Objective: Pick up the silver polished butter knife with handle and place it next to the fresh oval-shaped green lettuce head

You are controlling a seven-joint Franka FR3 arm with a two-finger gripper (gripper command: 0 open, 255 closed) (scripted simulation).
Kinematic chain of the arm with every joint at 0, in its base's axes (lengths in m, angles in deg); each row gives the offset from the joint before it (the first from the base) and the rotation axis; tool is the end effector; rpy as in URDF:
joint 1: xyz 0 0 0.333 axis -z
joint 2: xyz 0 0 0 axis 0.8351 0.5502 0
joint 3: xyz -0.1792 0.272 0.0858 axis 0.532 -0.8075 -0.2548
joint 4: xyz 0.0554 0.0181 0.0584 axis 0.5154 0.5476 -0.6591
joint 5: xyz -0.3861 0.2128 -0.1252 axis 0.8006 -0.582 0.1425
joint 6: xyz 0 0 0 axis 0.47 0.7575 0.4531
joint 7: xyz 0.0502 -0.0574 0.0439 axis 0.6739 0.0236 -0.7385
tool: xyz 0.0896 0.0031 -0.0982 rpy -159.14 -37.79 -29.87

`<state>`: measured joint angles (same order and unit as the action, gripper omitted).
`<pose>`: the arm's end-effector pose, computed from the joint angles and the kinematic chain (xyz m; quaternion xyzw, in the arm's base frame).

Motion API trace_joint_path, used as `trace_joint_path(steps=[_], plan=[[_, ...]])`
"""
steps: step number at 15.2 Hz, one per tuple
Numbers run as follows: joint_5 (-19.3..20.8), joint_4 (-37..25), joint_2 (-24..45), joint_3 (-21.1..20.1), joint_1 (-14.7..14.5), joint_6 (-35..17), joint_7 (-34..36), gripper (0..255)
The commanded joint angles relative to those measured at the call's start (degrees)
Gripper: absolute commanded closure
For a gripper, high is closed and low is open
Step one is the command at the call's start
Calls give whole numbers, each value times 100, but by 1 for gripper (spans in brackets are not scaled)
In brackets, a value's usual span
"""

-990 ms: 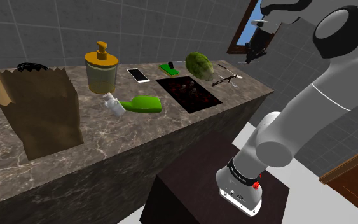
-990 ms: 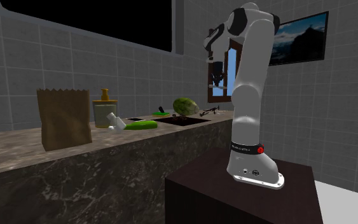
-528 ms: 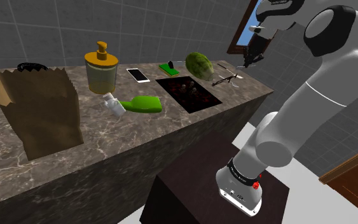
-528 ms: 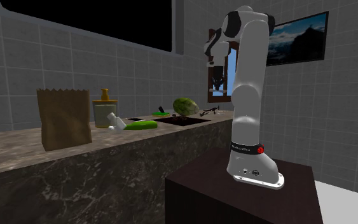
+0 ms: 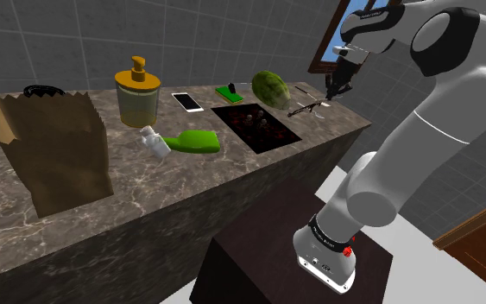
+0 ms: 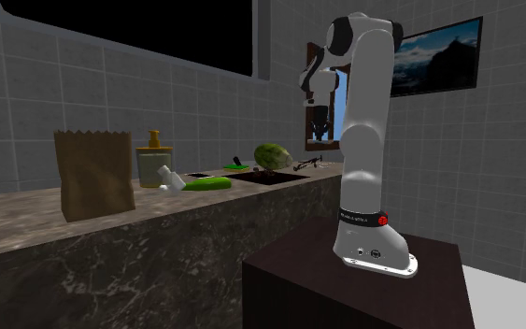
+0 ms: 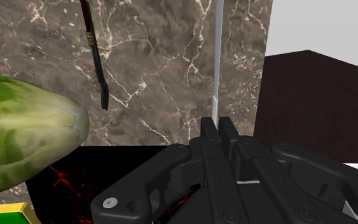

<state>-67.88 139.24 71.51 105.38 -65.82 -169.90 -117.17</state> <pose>0.3577 -0.4955 0.4847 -0.7549 -0.6553 -0.0206 0.0161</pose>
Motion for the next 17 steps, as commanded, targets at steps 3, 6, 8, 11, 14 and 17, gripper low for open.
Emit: trace_joint_path(steps=[3,6,8,11,14,17], plan=[[-57,274,64,30,6,-307,-51,255],[-143,457,158,64,10,-532,-122,255],[-216,572,235,85,17,-681,-181,255],[-349,734,371,112,32,-902,-285,255],[-511,884,532,129,57,-1118,-410,255],[-701,1022,713,126,97,-1327,-554,255]])
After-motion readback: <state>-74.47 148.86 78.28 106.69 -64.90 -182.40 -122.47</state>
